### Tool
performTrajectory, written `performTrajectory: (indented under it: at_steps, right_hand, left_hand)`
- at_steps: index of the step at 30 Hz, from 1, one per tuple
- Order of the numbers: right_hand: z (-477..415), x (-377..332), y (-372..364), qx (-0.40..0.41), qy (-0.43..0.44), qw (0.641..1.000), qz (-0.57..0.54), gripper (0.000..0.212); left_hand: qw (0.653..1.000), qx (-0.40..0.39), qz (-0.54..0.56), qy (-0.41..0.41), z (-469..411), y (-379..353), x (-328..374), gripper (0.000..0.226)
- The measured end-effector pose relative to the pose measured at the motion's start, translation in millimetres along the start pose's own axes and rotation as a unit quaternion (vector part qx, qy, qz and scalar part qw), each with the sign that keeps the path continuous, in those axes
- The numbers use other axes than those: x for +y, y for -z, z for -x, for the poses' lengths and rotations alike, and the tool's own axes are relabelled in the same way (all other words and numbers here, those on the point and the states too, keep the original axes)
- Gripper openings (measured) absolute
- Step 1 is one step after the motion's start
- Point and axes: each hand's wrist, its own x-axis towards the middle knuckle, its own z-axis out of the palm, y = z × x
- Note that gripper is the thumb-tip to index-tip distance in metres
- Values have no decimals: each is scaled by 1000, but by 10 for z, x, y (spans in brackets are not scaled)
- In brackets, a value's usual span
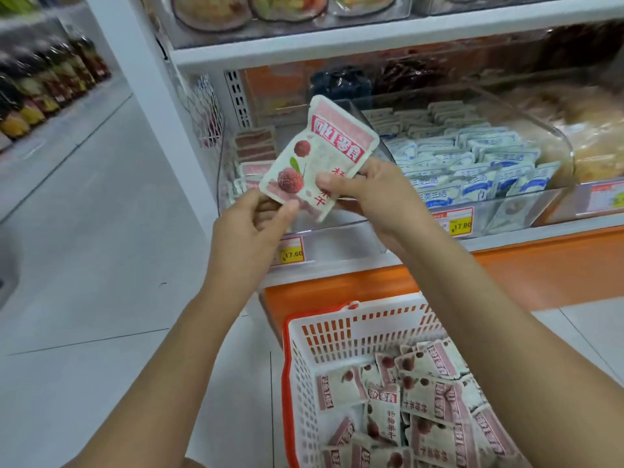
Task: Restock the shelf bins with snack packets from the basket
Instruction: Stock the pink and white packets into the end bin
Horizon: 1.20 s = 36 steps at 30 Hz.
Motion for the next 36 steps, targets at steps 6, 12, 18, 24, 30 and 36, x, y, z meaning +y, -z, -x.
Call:
performTrajectory:
  at_steps: [6,12,18,24,30,36]
  right_hand:
    - [-1099,162,-146,127,-103,987,11,10]
    - [-1633,482,-571,148,-229,936,-224,19]
    - [-1751,549,-782,109,-196,945,-239,17]
    - [-1893,445,-314,114,-169,931,-302,5]
    - [-2061,647,-144,130,-113,984,44,31]
    - [-2413,881,-161,76,-96,965,232,25]
  left_hand:
    - [974,-2,-212,-74,-117,-15,-401,18]
    - [964,-44,-246,-88,-107,-25,-520,25]
    - [963,-57,-247,-93,-147,-17,-534,30]
    - [951,-66,-297,-51,-218,-98,-479,38]
    - [948,-60,-309,-50,-234,-125,-492,41]
    - [951,-37,-294,-93,-223,-141,-568,47]
